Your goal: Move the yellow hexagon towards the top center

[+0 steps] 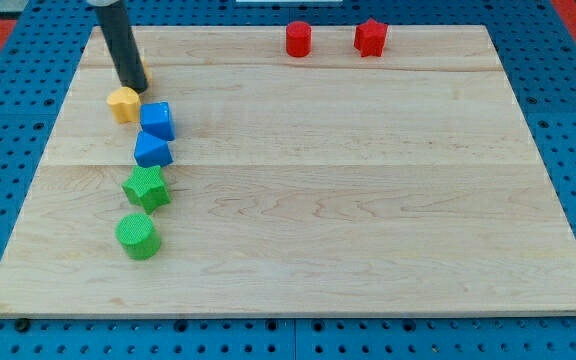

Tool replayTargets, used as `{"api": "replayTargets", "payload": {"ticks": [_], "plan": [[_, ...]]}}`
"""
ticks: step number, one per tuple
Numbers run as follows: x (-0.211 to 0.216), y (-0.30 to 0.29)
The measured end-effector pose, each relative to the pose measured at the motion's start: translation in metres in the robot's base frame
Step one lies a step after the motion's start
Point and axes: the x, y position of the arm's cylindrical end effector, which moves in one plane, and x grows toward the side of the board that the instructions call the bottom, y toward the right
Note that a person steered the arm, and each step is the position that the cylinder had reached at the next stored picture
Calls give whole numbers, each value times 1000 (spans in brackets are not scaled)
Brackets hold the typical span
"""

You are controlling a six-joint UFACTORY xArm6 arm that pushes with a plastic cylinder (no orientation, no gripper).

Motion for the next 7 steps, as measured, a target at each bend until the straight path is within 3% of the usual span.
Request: {"api": "replayTargets", "payload": {"ticks": [1,5,6,7], "plan": [[-13,-31],[-76,61],[-72,11],[-27,-49]]}}
